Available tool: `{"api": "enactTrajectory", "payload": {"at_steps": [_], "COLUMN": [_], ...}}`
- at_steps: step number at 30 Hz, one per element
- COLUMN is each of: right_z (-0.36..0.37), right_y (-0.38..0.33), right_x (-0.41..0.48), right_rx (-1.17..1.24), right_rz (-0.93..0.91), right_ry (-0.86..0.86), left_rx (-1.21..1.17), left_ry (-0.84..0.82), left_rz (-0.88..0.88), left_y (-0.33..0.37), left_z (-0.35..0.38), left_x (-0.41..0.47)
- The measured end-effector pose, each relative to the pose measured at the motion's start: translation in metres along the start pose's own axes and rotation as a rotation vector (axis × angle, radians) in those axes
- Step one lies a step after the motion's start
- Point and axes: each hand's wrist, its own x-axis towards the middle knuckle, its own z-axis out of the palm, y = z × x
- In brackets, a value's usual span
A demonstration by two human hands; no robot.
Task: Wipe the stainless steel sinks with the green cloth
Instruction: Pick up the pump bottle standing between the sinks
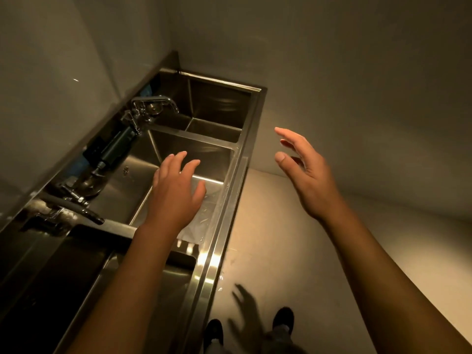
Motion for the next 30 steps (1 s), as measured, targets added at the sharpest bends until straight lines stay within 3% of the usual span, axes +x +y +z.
{"api": "enactTrajectory", "payload": {"at_steps": [17,23,30], "right_z": [-0.081,-0.059,0.015], "right_y": [0.115,0.12,0.108], "right_x": [0.153,0.193,0.237], "right_rx": [0.075,0.131,0.152], "right_rz": [-0.208,-0.282,-0.349], "right_ry": [-0.243,-0.375,-0.524], "left_rx": [0.105,0.13,0.117], "left_ry": [0.087,0.139,0.185], "left_rz": [-0.298,-0.438,-0.593], "left_y": [0.098,0.091,0.044], "left_z": [0.058,0.052,0.048], "left_x": [0.08,0.082,0.077]}}
